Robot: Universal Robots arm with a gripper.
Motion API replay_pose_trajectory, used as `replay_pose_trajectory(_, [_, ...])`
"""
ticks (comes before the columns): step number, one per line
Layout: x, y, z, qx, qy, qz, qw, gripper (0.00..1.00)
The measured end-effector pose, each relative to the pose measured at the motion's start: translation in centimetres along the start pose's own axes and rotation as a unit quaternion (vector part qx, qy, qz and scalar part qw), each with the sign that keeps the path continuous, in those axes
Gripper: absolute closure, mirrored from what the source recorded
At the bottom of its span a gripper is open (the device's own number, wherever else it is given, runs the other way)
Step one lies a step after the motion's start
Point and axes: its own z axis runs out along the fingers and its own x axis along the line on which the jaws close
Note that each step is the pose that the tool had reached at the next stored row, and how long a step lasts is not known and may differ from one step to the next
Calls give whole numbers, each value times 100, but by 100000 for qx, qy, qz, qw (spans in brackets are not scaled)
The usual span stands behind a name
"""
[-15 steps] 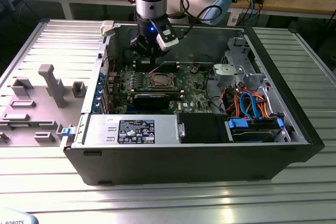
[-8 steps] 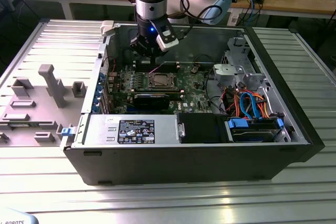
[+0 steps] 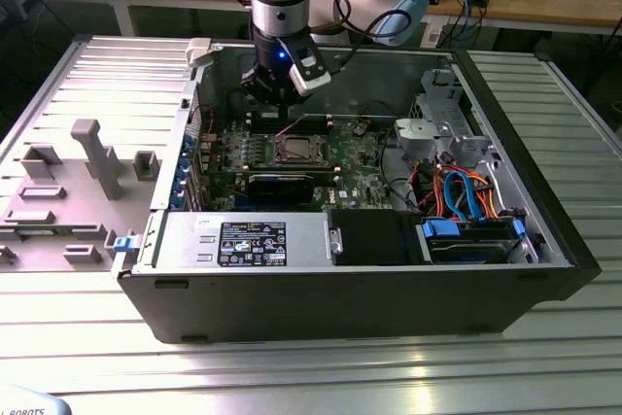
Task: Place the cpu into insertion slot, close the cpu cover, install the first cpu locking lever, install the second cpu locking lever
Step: 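Install the first cpu locking lever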
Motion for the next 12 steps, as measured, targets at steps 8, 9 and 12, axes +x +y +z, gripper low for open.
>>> replay_pose_trajectory(8, [-44,-6,63,-59,4,12,100000,89])
replay_pose_trajectory(9, [-46,-6,63,-64,-1,11,100000,89])
replay_pose_trajectory(12, [-56,-6,64,-63,0,6,100000,89])
